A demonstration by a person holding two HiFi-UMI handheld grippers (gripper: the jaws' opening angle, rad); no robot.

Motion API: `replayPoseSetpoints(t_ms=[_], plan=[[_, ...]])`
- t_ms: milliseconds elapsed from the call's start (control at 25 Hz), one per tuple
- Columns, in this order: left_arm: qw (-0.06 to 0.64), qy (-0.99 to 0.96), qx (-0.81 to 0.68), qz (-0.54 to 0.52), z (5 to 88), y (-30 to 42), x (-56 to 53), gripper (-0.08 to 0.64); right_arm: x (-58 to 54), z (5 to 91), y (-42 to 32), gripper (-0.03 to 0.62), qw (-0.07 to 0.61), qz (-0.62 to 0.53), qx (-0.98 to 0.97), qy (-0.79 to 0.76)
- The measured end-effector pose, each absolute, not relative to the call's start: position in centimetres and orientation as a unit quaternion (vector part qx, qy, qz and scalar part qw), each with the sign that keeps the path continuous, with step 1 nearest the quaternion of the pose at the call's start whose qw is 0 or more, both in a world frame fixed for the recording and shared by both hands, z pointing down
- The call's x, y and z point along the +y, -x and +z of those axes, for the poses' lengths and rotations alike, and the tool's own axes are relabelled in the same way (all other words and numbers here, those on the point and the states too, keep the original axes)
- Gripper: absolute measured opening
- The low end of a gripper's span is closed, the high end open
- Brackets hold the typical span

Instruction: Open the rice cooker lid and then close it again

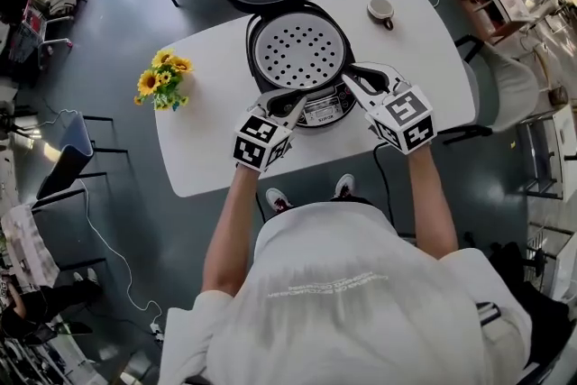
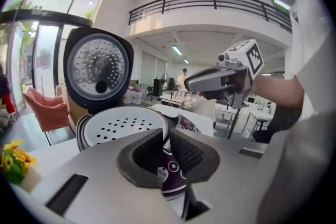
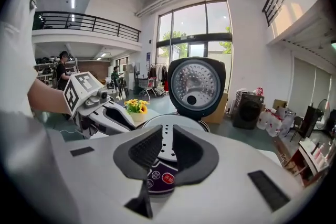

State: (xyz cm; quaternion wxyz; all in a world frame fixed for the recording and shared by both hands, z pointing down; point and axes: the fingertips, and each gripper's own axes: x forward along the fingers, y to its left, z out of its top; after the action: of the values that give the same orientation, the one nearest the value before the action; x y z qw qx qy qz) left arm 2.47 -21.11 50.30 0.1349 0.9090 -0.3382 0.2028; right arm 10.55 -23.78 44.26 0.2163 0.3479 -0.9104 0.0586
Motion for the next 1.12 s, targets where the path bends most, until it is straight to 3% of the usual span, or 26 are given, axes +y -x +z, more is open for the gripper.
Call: replayPoseSetpoints(t_ms=[200,400,600,800,1120], plan=[[0.115,-0.898,-0.398,0.149,46.2,1.4,-23.0,0.054,-24.9,41.5,-10.3,0.077,0.186,0.045,-0.910,-0.367],[0.063,-0.866,-0.486,0.096,40.7,7.2,-24.4,0.100,-25.2,37.5,-10.5,0.095,0.125,0.021,-0.916,-0.380],[0.010,-0.843,-0.527,0.104,37.5,11.4,-23.9,0.135,-25.4,34.5,-11.9,0.159,0.065,0.021,-0.913,-0.403],[-0.015,-0.834,-0.537,0.124,36.8,13.5,-23.4,0.137,-25.0,34.5,-11.5,0.173,0.069,0.017,-0.908,-0.413],[0.002,-0.843,-0.522,0.130,38.1,13.9,-23.5,0.136,-24.4,35.2,-11.2,0.166,0.104,0.011,-0.897,-0.430]])
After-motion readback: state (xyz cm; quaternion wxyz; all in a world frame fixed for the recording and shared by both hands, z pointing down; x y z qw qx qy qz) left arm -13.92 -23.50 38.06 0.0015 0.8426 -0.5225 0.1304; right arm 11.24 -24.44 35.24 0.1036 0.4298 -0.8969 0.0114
